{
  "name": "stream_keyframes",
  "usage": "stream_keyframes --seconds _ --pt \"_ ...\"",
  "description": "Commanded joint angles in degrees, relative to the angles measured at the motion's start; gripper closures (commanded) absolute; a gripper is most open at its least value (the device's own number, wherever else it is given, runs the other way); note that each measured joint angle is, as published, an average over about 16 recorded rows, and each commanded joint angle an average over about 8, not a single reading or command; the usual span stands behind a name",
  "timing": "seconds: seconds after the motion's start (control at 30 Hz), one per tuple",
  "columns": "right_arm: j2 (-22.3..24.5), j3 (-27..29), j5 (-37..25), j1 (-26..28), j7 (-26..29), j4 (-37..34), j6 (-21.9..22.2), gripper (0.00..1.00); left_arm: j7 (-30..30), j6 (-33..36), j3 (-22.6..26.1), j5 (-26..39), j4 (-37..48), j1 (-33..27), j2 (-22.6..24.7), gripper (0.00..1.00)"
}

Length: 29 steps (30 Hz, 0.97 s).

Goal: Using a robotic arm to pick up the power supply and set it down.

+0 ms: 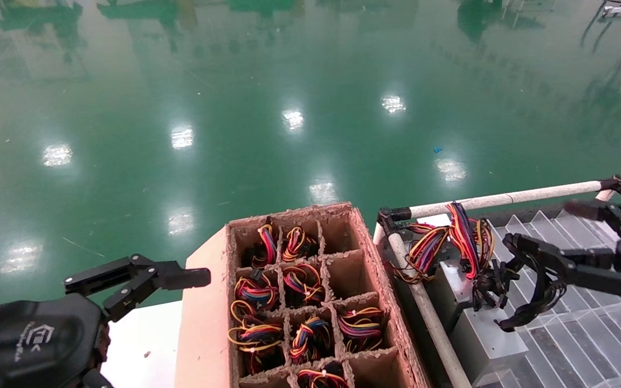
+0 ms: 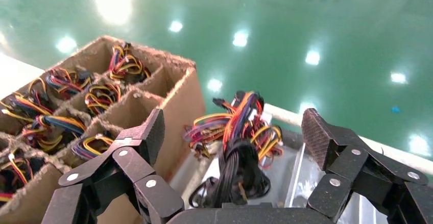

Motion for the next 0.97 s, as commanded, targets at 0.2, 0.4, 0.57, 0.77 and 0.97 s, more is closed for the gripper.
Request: stream_keyframes --seconds 0.2,0.4,0.57,0.77,0.97 --pt "-1.27 -1.28 1.7 2.03 -1.46 -0.16 -2.06 0.0 0.0 -0.01 0.0 -0.01 0.01 0.0 0.0 0.0" --pt "-2.69 -3.34 3.6 4.09 -3.08 -0.53 -5.05 0.0 0.01 0.0 0.0 -0.01 0.01 0.0 0.0 0.0" --pt "-3.85 -5.05 5.16 5.79 -4.42 -0.83 -7.52 0.0 0.01 0.0 0.0 -0.01 0.01 0.0 0.0 0.0" --pt "-5.23 -7.06 7.01 7.79 -6.01 -1.18 -10.44 0.0 0.01 -0.01 0.01 -0.01 0.01 0.0 -0.01 0.0" --pt "-6.26 -8.56 8.39 9.29 -7.19 -1.45 -12.62 0.0 0.01 -0.01 0.01 -0.01 0.01 0.0 -0.01 0.0"
